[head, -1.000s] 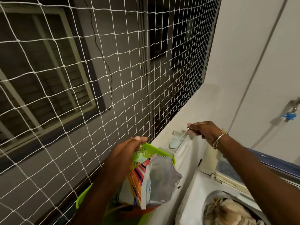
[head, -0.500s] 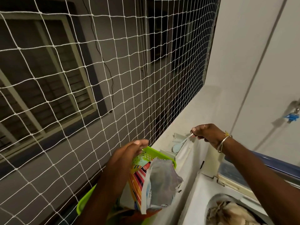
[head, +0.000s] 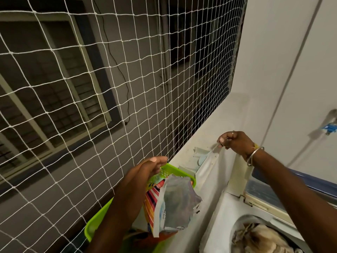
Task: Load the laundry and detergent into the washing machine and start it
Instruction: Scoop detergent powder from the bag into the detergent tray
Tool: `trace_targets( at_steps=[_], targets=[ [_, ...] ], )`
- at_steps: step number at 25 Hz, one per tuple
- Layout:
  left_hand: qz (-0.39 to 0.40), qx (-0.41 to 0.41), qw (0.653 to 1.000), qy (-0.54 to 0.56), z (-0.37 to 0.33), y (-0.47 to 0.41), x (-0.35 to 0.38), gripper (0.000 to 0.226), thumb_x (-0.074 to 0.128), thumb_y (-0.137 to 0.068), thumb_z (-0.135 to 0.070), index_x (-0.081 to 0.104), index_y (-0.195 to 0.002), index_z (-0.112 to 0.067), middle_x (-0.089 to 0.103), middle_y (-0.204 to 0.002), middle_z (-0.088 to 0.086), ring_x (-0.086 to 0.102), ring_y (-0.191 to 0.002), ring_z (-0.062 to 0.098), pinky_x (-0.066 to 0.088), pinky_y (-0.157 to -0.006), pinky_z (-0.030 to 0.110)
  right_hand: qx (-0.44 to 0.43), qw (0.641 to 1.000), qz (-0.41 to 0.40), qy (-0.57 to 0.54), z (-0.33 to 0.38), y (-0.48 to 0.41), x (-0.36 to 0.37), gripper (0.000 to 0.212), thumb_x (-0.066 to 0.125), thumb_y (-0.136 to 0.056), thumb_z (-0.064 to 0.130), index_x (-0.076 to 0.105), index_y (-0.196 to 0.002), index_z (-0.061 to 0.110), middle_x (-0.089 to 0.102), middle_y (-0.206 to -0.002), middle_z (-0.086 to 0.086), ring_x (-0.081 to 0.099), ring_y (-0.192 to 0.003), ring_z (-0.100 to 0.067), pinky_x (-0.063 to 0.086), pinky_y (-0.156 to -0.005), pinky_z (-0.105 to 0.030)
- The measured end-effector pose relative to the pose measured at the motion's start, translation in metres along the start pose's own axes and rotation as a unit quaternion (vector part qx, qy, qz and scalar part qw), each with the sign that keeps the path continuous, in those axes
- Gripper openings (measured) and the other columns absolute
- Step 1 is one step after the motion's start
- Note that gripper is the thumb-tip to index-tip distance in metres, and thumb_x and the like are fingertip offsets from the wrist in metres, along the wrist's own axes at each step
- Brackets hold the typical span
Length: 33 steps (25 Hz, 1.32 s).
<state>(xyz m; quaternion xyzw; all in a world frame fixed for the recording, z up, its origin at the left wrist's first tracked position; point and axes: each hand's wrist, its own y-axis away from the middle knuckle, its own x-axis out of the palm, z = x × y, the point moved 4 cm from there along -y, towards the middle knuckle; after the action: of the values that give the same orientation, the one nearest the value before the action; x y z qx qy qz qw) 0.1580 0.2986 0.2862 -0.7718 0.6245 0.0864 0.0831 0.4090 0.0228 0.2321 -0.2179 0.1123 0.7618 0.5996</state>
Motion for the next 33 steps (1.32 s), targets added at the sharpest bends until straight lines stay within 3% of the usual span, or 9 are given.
trace_targets(
  at_steps=[4, 6, 10, 14, 18, 23, 29, 31, 33],
  targets=[
    [0.001, 0.002, 1.0, -0.017, -0.002, 0.001, 0.0, 0.043, 0.03, -0.091, -0.054, 0.069, -0.109, -0.048, 0.067, -0.121, -0.015, 0.061, -0.116, 0.003, 0.045, -0.106, 0.04, -0.068, 0.997, -0.02, 0.029, 0.014, 0.003, -0.004, 0.013, 0.066, -0.091, 0.004, 0.073, -0.082, 0.01, 0.074, -0.077, -0.007, 0.063, -0.066, 0.004, 0.045, -0.065, -0.007],
    [0.001, 0.007, 1.0, -0.017, -0.003, 0.001, 0.001, 0.043, 0.03, -0.092, -0.053, 0.069, -0.11, -0.048, 0.067, -0.12, -0.017, 0.061, -0.116, 0.002, 0.045, -0.106, 0.039, -0.095, 0.994, -0.034, 0.031, 0.018, 0.007, -0.005, 0.009, 0.067, -0.09, 0.005, 0.074, -0.085, 0.008, 0.075, -0.078, -0.004, 0.064, -0.068, 0.005, 0.044, -0.067, -0.004],
    [0.003, 0.016, 1.0, -0.011, -0.006, 0.003, 0.003, 0.043, 0.031, -0.092, -0.052, 0.069, -0.111, -0.045, 0.067, -0.121, -0.016, 0.06, -0.118, 0.003, 0.044, -0.107, 0.039, -0.1, 0.99, -0.093, -0.028, 0.024, 0.019, -0.009, 0.009, 0.066, -0.091, 0.005, 0.074, -0.089, 0.006, 0.073, -0.079, -0.005, 0.063, -0.064, 0.003, 0.048, -0.064, -0.009],
    [0.003, 0.003, 1.0, 0.029, -0.015, 0.006, 0.007, 0.037, 0.038, -0.101, -0.041, 0.073, -0.11, -0.032, 0.071, -0.116, -0.012, 0.062, -0.116, 0.007, 0.045, -0.104, 0.037, -0.024, 0.976, -0.162, -0.141, 0.034, 0.038, -0.016, 0.01, 0.066, -0.091, 0.011, 0.075, -0.091, 0.006, 0.073, -0.078, -0.012, 0.059, -0.053, -0.004, 0.046, -0.055, -0.018],
    [0.021, -0.009, 0.999, 0.031, -0.024, 0.007, 0.01, 0.041, 0.036, -0.103, -0.034, 0.075, -0.107, -0.023, 0.074, -0.109, -0.01, 0.066, -0.109, 0.01, 0.048, -0.094, 0.03, 0.035, 0.953, -0.174, -0.247, 0.054, 0.082, -0.017, 0.013, 0.069, -0.089, 0.015, 0.075, -0.092, 0.004, 0.074, -0.081, -0.013, 0.055, -0.055, -0.011, 0.045, -0.057, -0.025],
    [0.049, -0.007, 0.998, 0.034, -0.022, 0.002, 0.014, 0.04, 0.04, -0.1, -0.037, 0.076, -0.104, -0.02, 0.075, -0.106, -0.003, 0.069, -0.106, 0.016, 0.046, -0.106, 0.045, 0.033, 0.941, -0.162, -0.295, 0.1, 0.164, -0.011, 0.012, 0.068, -0.09, 0.013, 0.074, -0.095, 0.003, 0.073, -0.08, -0.012, 0.055, -0.057, -0.013, 0.049, -0.054, -0.021],
    [0.099, 0.027, 0.995, -0.014, -0.017, 0.001, 0.016, 0.052, 0.039, -0.08, -0.061, 0.076, -0.103, -0.033, 0.073, -0.113, -0.007, 0.066, -0.111, 0.014, 0.043, -0.108, 0.048, -0.06, 0.975, -0.167, -0.132, 0.126, 0.223, 0.046, 0.005, 0.073, -0.087, 0.019, 0.077, -0.086, 0.017, 0.075, -0.075, 0.003, 0.067, -0.066, -0.01, 0.05, -0.063, -0.019],
    [0.109, 0.045, 0.992, -0.049, -0.018, 0.003, 0.015, 0.05, 0.036, -0.079, -0.061, 0.075, -0.102, -0.041, 0.071, -0.116, -0.011, 0.064, -0.113, 0.009, 0.043, -0.108, 0.044, -0.122, 0.979, -0.165, -0.009, 0.13, 0.232, 0.078, 0.006, 0.073, -0.086, 0.028, 0.078, -0.085, 0.026, 0.073, -0.076, 0.013, 0.065, -0.073, -0.006, 0.047, -0.066, -0.018],
    [0.112, 0.079, 0.985, -0.106, -0.02, 0.006, 0.013, 0.043, 0.032, -0.084, -0.054, 0.071, -0.101, -0.051, 0.068, -0.118, -0.016, 0.061, -0.112, 0.0, 0.044, -0.106, 0.035, -0.196, 0.957, -0.139, 0.163, 0.135, 0.232, 0.109, 0.014, 0.066, -0.089, 0.04, 0.077, -0.087, 0.032, 0.07, -0.076, 0.013, 0.06, -0.074, -0.008, 0.045, -0.067, -0.027]
  ],
)
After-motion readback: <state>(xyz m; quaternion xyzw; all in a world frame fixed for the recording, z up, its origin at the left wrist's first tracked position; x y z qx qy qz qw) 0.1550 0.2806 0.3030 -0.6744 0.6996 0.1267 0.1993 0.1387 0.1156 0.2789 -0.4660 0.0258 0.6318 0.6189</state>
